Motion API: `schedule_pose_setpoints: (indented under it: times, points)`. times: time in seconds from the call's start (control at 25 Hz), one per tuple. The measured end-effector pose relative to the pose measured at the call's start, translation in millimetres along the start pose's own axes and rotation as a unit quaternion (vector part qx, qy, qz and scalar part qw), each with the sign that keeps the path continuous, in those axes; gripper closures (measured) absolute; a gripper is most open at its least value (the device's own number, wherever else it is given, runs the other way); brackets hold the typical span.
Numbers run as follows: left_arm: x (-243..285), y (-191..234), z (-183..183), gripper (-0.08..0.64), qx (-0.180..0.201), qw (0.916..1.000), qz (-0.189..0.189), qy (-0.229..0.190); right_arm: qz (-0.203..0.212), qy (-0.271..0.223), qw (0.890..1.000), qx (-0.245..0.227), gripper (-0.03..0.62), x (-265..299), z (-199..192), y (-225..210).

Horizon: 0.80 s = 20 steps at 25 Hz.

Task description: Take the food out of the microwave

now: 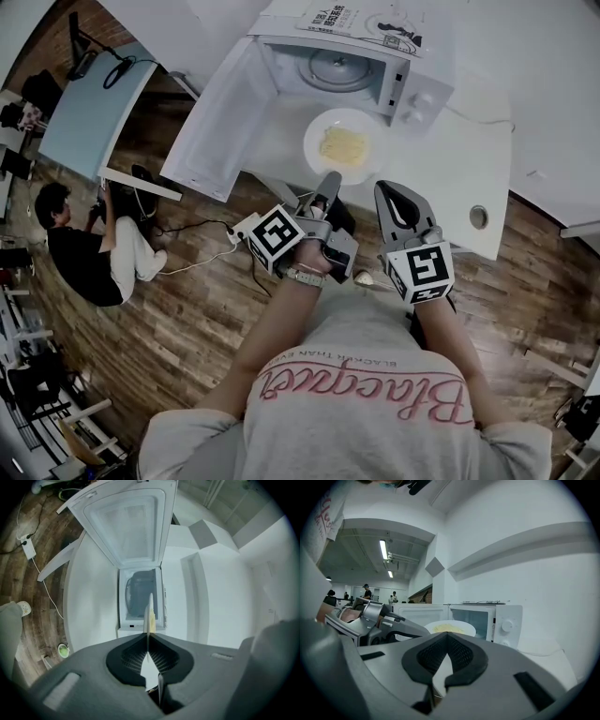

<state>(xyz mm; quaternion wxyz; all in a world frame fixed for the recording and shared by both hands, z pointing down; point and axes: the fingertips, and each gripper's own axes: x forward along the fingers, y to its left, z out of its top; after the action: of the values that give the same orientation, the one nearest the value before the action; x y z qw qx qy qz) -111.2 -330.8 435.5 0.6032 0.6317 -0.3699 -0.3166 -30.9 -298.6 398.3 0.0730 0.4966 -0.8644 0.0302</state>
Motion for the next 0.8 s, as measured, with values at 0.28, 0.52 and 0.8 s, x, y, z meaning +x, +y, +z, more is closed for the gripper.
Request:
schedule_pose_setpoints:
  times: [0.28,0.52,0.8]
  points:
    - [-10.0,-1.7,-11.4,0.541,0.010,0.9999,0.000,0.003,-0.001,-0.003,1.000,-0.006,0.584,-12.6,-0.7,-1.0]
    - [-9.9,-5.1,-16.2,0.541,0.012,0.9999,-0.004,0.000,-0.005,-0.008,1.000,-0.004,0.584,-17.0,2.5,-8.3]
    - [-10.4,-7.4,-14.4,0.541,0.015,0.9999,-0.005,-0.002,0.003,-0.004,1.000,-0.005,0.584,-18.5,1.7,-1.4]
